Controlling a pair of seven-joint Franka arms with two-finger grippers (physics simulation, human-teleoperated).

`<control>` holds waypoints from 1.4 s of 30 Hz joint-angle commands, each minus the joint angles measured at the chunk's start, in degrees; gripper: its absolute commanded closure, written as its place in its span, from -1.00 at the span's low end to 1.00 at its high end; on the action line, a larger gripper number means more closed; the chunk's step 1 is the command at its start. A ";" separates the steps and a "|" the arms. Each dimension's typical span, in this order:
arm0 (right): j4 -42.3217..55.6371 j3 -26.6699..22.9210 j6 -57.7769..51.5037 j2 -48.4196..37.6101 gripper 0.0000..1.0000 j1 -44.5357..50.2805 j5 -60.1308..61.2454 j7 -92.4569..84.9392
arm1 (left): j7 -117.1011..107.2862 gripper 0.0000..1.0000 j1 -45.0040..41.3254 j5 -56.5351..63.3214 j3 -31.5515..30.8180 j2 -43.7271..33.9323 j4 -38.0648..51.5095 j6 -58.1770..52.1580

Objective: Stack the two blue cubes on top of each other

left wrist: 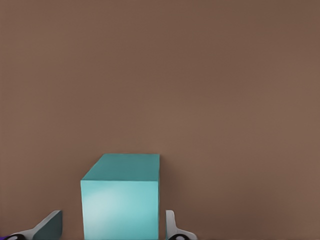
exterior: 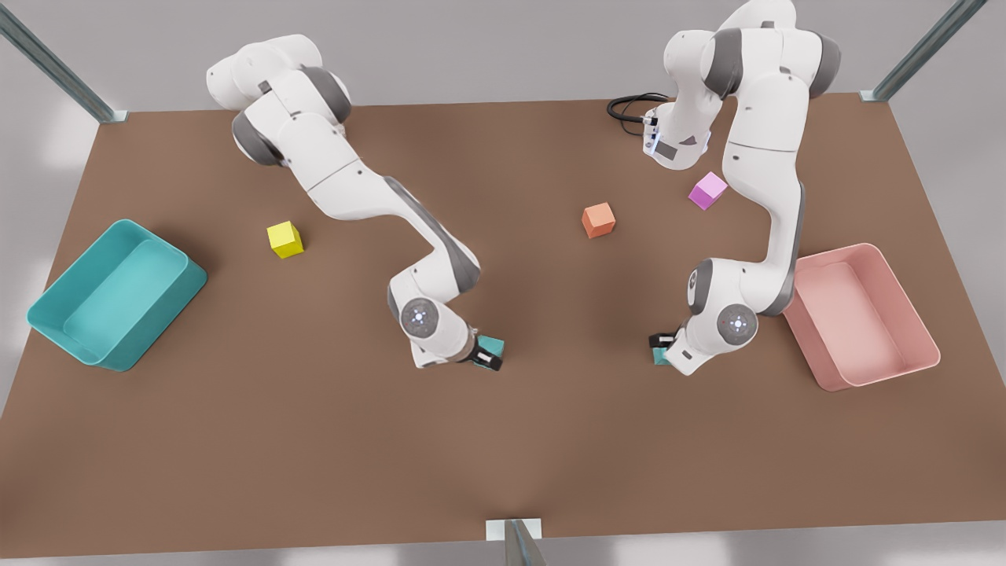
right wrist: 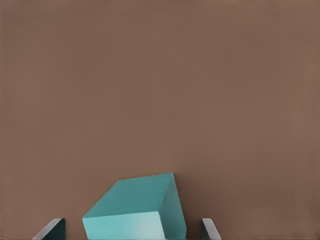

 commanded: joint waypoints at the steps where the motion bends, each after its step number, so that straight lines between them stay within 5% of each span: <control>1: -0.57 0.12 -3.72 -0.86 -1.00 -1.00 0.23 9.51 | 0.43 -1.00 -0.06 0.03 0.01 0.13 0.03 0.65; 10: 1.10 -0.15 -28.24 -8.95 -1.00 -21.65 -6.28 -12.19 | 0.43 -1.00 0.03 0.21 0.01 2.60 0.03 3.19; 15: 13.14 -0.06 -51.35 -14.04 -1.00 -29.91 -9.00 -25.82 | 0.43 -1.00 -0.06 0.21 -0.08 3.38 0.02 3.19; 19: 13.06 -0.15 -63.74 -26.87 -1.00 -30.00 -9.88 -29.85 | 0.43 -0.07 -0.06 0.03 -0.08 3.56 0.03 3.19; 22: 10.70 -0.06 -64.19 -35.30 -1.00 -29.65 -13.66 -37.77 | 0.43 -0.01 -0.24 0.03 -0.08 3.56 0.03 2.93; 24: -0.03 0.03 -57.26 -42.87 -1.00 -29.65 -13.66 -38.21 | 0.43 -0.03 -0.50 0.12 -0.08 2.42 0.37 2.40; 27: 0.93 -0.06 -56.19 -38.48 -1.00 -29.65 -13.92 -40.85 | 0.08 -0.04 -1.47 0.21 -0.08 -0.22 2.57 -3.12; 30: 0.66 0.20 -56.11 -37.95 -1.00 -29.56 -15.24 -40.85 | -12.39 -0.04 -4.27 0.56 -3.33 2.42 16.11 -16.23; 34: 1.54 0.29 -54.35 -37.34 -1.00 -29.56 -15.68 -40.76 | -26.98 -0.05 -17.90 0.21 -3.33 4.61 21.64 -16.23; 42: 1.10 0.38 -53.56 -36.02 -1.00 -28.60 -16.47 -40.76 | -39.03 -0.07 -24.41 -3.22 -4.65 23.25 50.56 -15.97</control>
